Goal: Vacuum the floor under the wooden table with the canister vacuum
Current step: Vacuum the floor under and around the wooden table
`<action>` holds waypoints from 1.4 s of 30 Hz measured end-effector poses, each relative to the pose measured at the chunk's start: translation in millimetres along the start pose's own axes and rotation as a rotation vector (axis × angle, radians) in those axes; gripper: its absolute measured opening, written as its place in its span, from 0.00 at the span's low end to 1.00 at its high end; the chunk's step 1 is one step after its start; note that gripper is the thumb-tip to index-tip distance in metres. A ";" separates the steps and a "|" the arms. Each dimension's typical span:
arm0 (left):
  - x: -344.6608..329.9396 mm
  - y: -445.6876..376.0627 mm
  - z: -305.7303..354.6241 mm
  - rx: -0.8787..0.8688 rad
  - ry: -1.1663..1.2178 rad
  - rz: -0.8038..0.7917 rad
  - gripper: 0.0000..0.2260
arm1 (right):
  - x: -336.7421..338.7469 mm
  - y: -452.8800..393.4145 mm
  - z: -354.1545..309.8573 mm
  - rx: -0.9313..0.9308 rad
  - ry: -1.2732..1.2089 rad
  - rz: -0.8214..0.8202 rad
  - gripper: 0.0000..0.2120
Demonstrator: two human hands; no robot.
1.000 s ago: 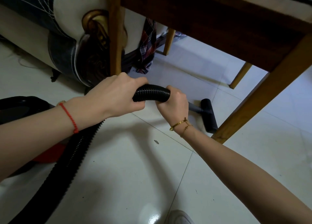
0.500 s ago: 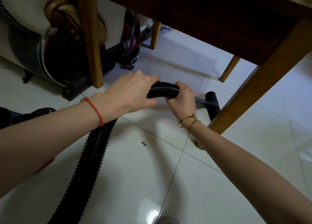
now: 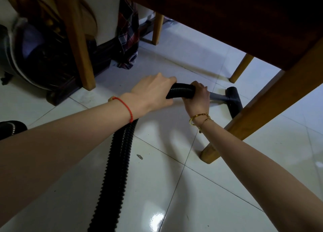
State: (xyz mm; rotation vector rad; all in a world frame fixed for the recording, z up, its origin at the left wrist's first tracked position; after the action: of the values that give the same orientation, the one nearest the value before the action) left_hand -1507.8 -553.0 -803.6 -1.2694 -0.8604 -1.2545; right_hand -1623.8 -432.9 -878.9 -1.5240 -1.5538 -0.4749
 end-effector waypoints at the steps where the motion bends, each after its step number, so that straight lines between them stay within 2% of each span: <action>1: -3.1 -2.5 -1.4 0.006 -0.002 -0.003 0.15 | -2.1 -2.4 1.4 -0.006 0.009 -0.005 0.06; 5: -10.0 -3.8 -9.3 0.020 0.015 -0.017 0.15 | -9.9 -4.4 -0.1 -0.033 0.008 -0.033 0.06; 12: -3.6 26.7 -22.2 0.049 0.008 0.003 0.16 | -23.0 13.4 -23.0 0.049 -0.060 -0.072 0.06; 26: 56.8 151.8 -35.9 0.228 -0.062 0.039 0.13 | -24.0 98.2 -127.0 0.248 -0.192 -0.198 0.03; 31: 74.7 192.0 -40.4 0.291 -0.066 0.051 0.14 | -31.4 122.7 -157.9 0.307 -0.220 -0.243 0.06; 42: 86.0 233.8 -52.8 0.413 -0.051 0.061 0.15 | -46.7 141.1 -197.0 0.480 -0.251 -0.369 0.07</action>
State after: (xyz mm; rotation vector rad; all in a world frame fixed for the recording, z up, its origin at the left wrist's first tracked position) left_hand -1274.9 -652.4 -776.5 -0.9894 -1.0471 -0.9381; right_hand -1435.6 -590.4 -852.4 -0.9580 -1.9861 -0.0935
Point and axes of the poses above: each hand's wrist, its own y-axis away from the middle knuckle, its own x-axis out of the back of the hand, z = x × y, the point moved 3 cm from there along -y, towards the middle knuckle, and after that the axes turned 11 degrees about -x, right-handed, at the moved point
